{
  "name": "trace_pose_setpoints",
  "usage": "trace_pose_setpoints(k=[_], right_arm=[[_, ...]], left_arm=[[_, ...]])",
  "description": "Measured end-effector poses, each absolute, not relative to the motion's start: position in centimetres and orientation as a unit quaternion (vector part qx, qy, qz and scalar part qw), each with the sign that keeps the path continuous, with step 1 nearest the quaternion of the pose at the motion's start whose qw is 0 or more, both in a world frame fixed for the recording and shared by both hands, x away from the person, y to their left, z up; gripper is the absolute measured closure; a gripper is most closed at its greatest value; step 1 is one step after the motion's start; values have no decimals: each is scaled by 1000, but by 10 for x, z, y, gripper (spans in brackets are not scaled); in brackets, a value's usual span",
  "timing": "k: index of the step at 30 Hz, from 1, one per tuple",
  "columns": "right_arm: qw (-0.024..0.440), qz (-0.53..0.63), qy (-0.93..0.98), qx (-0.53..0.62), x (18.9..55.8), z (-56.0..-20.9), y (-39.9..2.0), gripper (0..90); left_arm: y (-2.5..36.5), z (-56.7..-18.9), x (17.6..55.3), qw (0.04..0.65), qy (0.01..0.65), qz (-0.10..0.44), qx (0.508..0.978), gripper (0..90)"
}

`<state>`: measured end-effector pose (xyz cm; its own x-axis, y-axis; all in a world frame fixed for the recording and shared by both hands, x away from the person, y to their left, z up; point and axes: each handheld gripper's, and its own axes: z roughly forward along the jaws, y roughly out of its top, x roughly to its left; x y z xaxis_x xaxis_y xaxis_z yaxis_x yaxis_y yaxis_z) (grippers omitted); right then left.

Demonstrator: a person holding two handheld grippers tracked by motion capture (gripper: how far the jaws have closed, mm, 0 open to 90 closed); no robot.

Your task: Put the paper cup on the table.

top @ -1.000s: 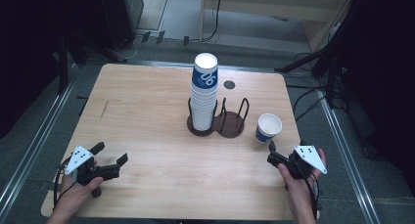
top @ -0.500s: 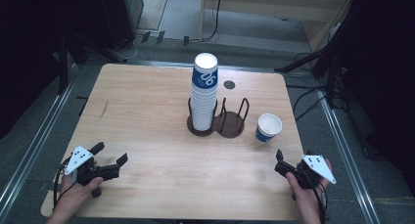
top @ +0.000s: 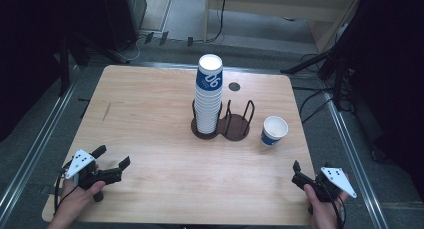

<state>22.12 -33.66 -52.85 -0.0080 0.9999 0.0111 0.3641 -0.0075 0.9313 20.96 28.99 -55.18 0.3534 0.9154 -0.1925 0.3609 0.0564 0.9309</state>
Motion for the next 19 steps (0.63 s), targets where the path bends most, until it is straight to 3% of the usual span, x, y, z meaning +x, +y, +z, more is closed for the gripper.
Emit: trace_pose_setpoints(k=[19], right_arm=[[380, 377, 599, 596, 208, -546, -352, 0]], left_arm=[[294, -552, 210, 527, 517, 255, 625, 0]])
